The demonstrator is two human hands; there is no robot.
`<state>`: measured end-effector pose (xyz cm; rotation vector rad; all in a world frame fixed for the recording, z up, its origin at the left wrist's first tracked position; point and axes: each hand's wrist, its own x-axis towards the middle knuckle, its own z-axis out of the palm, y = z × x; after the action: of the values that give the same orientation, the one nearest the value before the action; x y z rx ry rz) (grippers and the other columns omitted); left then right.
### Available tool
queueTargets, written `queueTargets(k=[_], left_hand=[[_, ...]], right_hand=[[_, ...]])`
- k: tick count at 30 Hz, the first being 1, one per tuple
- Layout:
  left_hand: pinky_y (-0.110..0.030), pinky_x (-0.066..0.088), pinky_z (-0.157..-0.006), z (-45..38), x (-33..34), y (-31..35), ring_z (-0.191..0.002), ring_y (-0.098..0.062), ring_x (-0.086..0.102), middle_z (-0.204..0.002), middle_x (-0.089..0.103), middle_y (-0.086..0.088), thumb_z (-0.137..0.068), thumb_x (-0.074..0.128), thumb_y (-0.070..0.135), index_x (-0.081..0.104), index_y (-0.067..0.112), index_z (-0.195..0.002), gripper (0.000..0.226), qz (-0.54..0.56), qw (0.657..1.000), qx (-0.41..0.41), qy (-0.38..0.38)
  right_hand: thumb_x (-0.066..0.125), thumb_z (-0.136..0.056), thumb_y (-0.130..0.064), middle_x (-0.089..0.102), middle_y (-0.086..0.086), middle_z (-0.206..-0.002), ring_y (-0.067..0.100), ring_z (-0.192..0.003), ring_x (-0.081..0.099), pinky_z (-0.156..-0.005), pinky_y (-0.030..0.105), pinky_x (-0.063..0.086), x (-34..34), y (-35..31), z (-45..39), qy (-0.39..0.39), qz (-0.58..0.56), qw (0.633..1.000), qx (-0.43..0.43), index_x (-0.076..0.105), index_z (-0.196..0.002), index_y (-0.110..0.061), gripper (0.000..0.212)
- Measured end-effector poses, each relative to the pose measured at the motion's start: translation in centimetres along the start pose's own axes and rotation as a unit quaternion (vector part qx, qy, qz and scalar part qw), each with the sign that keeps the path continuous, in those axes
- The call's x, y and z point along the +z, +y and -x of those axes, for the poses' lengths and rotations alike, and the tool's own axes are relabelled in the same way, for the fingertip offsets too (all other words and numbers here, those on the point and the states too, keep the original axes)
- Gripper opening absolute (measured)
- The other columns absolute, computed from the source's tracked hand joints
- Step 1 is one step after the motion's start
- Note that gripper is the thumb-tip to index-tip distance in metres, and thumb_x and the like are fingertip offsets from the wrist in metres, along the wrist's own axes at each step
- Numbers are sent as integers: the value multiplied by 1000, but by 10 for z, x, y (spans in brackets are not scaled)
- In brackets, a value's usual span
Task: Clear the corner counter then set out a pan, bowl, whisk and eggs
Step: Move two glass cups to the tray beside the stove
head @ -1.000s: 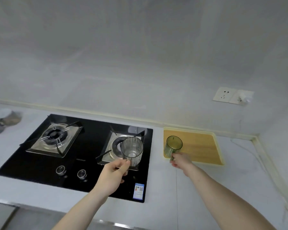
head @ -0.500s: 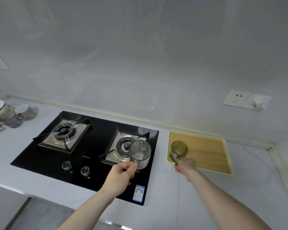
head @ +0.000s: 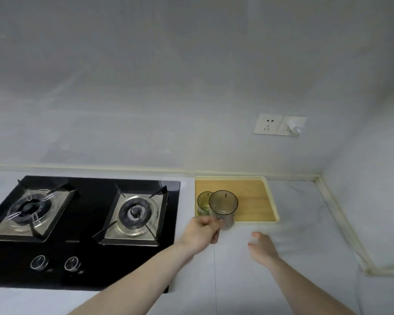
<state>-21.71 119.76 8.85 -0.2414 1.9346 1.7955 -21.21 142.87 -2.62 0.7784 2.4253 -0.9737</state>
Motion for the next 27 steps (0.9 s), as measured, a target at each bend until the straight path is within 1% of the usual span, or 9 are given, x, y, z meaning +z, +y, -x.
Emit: queueTargets(k=[5,8,12,14,17,20,24,25,27], left_hand=[[-28,52,-68,-41,50,-10,-68,-23,46,-83,48,-11,-95,65,12,58,8,-91,9,33,995,-94,-31],[-24,50,-62,-59,66,-14,-64,-23,48,-73,49,-7,-93,61,7,59,9,-80,14,15,992,-122,-12],[-29,51,-71,-78,78,-17,-62,-18,52,-64,53,-2,-91,65,13,62,15,-75,16,-22,991,-134,-1],[-32,54,-78,-85,81,-16,-68,-21,53,-67,56,-3,-78,74,29,68,18,-78,13,-23,990,-138,4],[-37,58,-89,-104,82,-24,-72,-22,57,-71,60,-4,-58,71,48,73,16,-88,44,-33,988,-148,26],[-32,57,-83,-121,82,-30,-73,-23,61,-74,64,-2,-64,73,62,74,22,-97,52,-60,985,-154,45],[-29,54,-85,-130,81,-32,-83,-24,66,-87,69,-4,-86,67,58,69,25,-99,35,-66,983,-160,65],[-30,54,-88,-132,81,-32,-90,-25,69,-95,72,-6,-91,64,52,68,27,-106,29,-68,982,-163,69],[-32,55,-94,-136,82,-36,-105,-28,70,-111,73,-9,-96,61,42,64,24,-129,38,-75,980,-167,73]], right_hand=[[52,-84,-25,23,9,-163,30,-148,31,-121,35,29,-2,50,-1,-71,171,982,26,34,-153,-15,72],[55,-88,-24,-6,8,-169,30,-156,-3,-126,42,9,10,60,-3,-106,235,966,25,7,-162,-17,88],[54,-94,-14,-20,3,-167,39,-155,-7,-123,47,18,14,53,1,-114,253,960,36,-4,-161,-28,91],[57,-94,-15,-21,3,-167,40,-154,-6,-122,47,20,15,53,0,-112,265,957,33,-7,-161,-29,94],[64,-93,-20,-23,3,-167,43,-154,-5,-120,46,26,23,57,-1,-98,268,958,30,-10,-161,-30,101],[72,-90,-24,-23,3,-167,44,-154,-4,-117,45,33,26,58,-3,-83,283,955,29,-11,-160,-31,109],[81,-82,-35,-22,6,-167,48,-152,-2,-116,46,34,26,56,-4,-80,288,954,20,-10,-160,-30,120],[82,-81,-37,-21,6,-167,48,-152,-2,-116,46,35,26,56,-4,-77,288,954,19,-9,-160,-30,122],[84,-79,-38,-21,7,-167,49,-152,-1,-116,46,36,26,56,-5,-73,284,956,18,-9,-160,-30,124]])
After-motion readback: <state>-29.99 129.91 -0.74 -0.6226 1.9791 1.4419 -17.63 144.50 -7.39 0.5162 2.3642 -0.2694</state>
